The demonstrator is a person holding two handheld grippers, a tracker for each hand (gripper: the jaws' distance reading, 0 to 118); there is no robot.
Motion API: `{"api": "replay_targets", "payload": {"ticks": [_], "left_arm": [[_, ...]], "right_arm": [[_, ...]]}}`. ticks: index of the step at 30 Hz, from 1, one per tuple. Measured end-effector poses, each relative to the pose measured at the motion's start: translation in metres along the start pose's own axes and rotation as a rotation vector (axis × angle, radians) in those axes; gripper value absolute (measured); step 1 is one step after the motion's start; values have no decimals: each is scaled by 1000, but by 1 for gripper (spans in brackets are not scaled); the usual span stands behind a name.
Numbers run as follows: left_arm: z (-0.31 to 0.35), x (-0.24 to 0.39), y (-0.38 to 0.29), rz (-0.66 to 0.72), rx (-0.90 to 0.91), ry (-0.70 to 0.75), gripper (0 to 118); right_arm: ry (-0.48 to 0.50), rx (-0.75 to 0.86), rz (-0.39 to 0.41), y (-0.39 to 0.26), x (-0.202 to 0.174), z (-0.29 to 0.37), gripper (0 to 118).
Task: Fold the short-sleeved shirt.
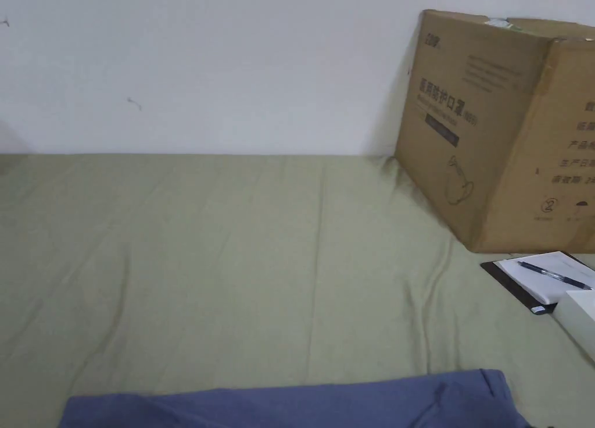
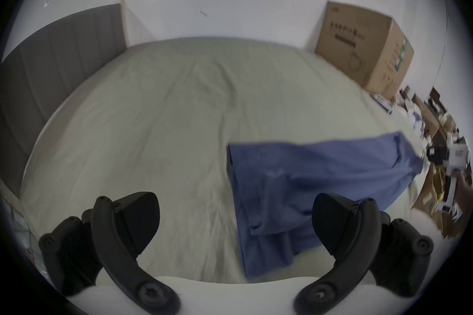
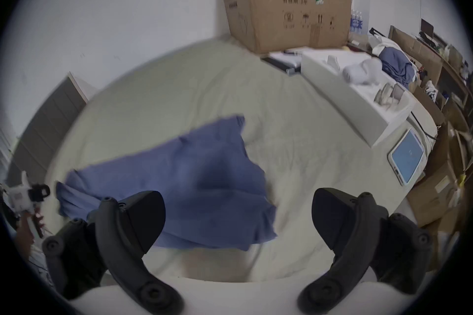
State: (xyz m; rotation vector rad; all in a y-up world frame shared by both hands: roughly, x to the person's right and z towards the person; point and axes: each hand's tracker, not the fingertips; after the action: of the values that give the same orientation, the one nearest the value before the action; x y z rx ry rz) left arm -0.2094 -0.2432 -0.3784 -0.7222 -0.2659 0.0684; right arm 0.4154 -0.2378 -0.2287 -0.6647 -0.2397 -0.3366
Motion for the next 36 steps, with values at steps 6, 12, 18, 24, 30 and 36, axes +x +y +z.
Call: {"api": "replay_targets", "payload": {"ticks": [6,12,18,24,30,36], "left_arm": [[92,66,44,4,373,-90,117],[130,146,18,4,676,-39,109],[130,170,-12,-58,676,92,0],[136,156,-19,6,659,72,0],[147,132,-7,117,641,-65,0],[113,64,45,48,306,-113,0]], "right_arm": [[149,366,89,26,-73,78,115],[98,846,264,-11,-159,120,92],[93,780,312,-38,-184,126,0],[23,728,223,-37,-170,123,0],[59,676,195,-36,-163,123,0],[46,614,334,-34,-165,118,0]]}}
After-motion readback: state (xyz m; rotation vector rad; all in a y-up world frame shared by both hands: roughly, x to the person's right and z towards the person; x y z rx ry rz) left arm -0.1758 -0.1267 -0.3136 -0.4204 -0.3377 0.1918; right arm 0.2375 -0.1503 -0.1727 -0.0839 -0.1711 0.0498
